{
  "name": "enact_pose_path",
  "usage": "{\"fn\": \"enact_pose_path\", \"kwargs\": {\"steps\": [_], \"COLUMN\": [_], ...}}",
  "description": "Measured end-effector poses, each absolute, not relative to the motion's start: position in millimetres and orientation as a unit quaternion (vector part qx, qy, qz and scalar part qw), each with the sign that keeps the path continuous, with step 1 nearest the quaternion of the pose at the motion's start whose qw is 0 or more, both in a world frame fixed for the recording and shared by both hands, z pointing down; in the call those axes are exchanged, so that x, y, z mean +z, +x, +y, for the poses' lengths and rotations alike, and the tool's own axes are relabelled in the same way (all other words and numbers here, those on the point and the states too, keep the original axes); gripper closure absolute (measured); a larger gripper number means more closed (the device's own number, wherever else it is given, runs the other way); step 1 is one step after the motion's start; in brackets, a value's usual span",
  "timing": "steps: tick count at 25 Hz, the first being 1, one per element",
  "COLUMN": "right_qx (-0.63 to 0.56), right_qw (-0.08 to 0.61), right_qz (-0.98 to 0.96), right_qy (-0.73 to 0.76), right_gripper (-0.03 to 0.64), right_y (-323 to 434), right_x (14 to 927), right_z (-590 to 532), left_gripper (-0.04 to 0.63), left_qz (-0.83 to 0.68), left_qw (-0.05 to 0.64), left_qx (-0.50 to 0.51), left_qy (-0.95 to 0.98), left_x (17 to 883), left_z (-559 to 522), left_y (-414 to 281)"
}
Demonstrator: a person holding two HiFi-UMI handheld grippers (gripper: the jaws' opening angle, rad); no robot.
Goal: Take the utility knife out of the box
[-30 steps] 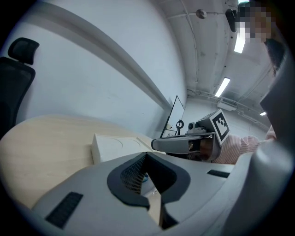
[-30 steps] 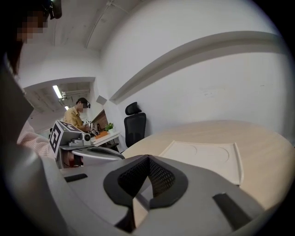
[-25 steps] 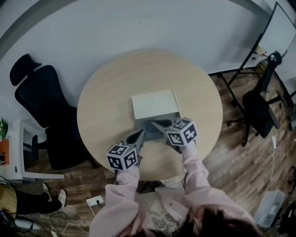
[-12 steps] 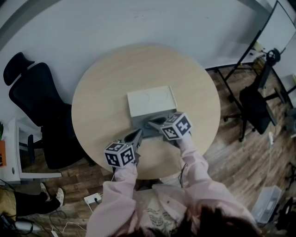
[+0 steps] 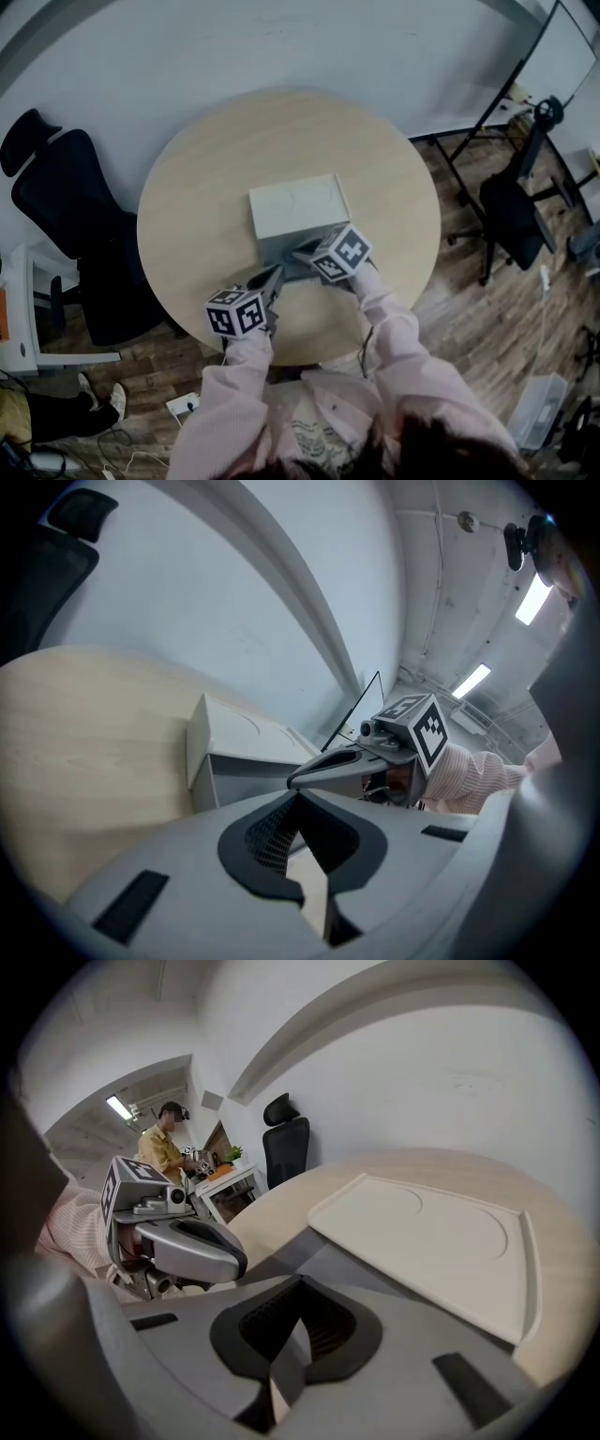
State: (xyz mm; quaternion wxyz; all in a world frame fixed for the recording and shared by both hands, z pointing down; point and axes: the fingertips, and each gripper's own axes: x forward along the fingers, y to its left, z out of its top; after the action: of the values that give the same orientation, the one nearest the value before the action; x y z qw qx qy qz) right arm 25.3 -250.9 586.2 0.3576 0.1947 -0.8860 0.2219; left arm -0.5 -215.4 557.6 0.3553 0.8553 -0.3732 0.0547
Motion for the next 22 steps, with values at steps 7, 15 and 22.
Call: {"fn": "enact_pose_path", "kwargs": {"steps": [7,15,22], "right_qx": [0.202,0.168,0.126], "right_qw": [0.397,0.43,0.459], "right_qz": [-0.878,-0.869,-0.862], "right_qy": [0.177,0.176,0.174], "right_gripper": [0.626,0.589,0.541], "right_y": [27,35,35], "right_x": [594,605,615], "right_z": [-251,-256,-259], "left_gripper": [0.584,0.586,0.586], "left_qz": [-0.366,-0.368,-0.375], "left_qw": [0.363,0.371,0.373], "left_qx": [0.06,0.052,0.049], "left_qy": [0.855,0.851,0.847], "left_x": [562,561,561], "left_z": [-215,-219,-219], "left_y": [4,3,0]}}
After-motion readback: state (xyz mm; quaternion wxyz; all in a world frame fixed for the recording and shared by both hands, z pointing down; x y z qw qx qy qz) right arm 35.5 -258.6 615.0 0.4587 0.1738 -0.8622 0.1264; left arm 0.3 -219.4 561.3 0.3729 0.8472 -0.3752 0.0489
